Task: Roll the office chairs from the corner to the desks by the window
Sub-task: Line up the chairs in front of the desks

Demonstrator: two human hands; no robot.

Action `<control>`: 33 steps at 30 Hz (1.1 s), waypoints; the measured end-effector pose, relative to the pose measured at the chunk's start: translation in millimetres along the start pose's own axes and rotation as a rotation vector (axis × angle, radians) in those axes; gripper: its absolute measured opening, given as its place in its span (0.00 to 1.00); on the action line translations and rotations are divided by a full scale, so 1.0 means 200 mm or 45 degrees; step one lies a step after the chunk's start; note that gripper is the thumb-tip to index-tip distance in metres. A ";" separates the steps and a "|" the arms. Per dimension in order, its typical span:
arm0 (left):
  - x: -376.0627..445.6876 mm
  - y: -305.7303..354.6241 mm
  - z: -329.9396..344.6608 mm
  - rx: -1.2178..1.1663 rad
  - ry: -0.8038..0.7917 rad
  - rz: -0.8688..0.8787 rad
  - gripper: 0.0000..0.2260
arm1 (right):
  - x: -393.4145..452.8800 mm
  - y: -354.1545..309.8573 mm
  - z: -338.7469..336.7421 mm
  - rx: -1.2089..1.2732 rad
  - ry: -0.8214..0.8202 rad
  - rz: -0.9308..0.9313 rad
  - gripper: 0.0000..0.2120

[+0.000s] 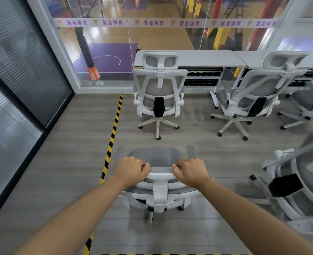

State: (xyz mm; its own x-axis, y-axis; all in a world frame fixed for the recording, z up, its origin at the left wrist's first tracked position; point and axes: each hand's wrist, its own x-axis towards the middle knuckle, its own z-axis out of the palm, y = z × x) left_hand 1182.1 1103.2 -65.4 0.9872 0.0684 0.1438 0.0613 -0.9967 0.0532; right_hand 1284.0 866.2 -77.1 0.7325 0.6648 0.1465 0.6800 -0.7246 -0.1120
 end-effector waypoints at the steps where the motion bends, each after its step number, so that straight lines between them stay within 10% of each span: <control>1: 0.00 0.00 0.00 -0.006 0.004 0.002 0.23 | 0.00 0.00 0.00 0.003 0.002 0.002 0.25; 33: 0.17 0.19 -0.12 -0.233 -0.279 0.195 0.15 | -0.24 0.14 -0.06 0.010 0.228 0.098 0.16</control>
State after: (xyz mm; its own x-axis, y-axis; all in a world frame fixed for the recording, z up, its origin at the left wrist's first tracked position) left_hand 1213.5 1068.1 -35.1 0.9923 -0.1129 -0.0514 -0.0984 -0.9689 0.2272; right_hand 1266.8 812.5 -76.0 0.7656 0.5640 0.3094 0.6229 -0.7702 -0.1373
